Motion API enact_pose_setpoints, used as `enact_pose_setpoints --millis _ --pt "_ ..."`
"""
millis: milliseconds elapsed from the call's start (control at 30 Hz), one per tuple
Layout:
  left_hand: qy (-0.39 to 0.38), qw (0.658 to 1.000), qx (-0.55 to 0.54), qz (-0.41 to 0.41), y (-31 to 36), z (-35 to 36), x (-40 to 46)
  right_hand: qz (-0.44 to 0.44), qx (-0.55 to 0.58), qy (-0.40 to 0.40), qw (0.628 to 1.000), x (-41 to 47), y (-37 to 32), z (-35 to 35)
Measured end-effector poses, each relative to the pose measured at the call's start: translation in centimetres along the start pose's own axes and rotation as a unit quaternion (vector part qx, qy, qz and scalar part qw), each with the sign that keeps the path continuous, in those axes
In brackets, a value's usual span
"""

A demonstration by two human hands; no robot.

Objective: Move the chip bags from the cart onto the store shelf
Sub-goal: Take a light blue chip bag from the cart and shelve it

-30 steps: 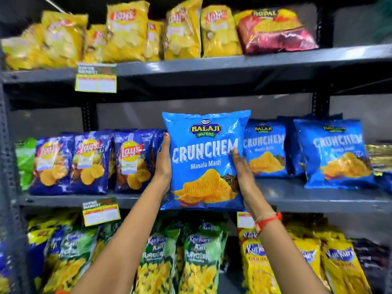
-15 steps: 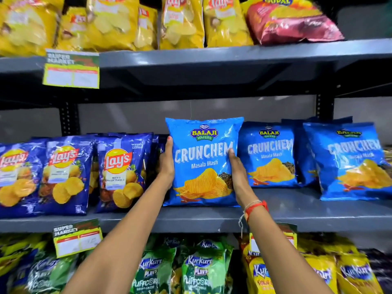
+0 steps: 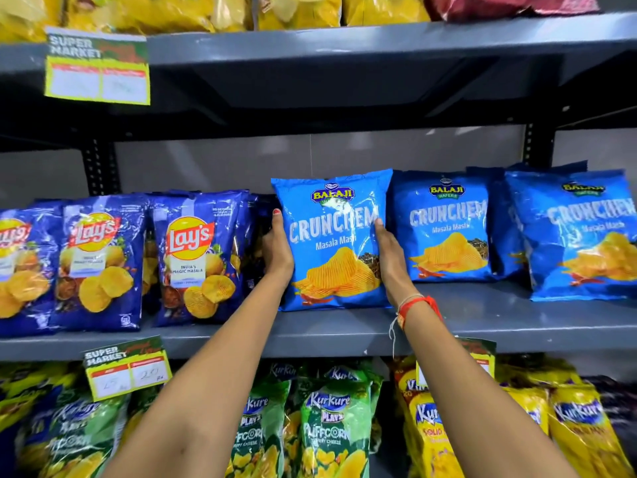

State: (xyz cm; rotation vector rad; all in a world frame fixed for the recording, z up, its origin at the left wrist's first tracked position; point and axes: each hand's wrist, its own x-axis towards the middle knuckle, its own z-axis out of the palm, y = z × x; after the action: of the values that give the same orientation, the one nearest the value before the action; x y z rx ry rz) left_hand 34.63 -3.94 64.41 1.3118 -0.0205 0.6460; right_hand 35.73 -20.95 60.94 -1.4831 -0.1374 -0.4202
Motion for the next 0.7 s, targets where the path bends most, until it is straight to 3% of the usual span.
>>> enact_pose_setpoints --millis 167,467,700 --pt "0.014 0.998 0.053 0.016 0.0 0.7 0.1 -0.011 -0.003 0.019 1.000 0.5 0.0 -0.1" --pt "-0.029 0.996 0.082 -0.008 -1.0 1.1 2.1 -0.019 -0.027 0.015 0.999 1.2 0.2 -0.5" --pt "0.053 0.994 0.099 0.011 -0.4 0.8 1.1 -0.037 -0.044 0.024 0.998 0.7 -0.8 -1.7"
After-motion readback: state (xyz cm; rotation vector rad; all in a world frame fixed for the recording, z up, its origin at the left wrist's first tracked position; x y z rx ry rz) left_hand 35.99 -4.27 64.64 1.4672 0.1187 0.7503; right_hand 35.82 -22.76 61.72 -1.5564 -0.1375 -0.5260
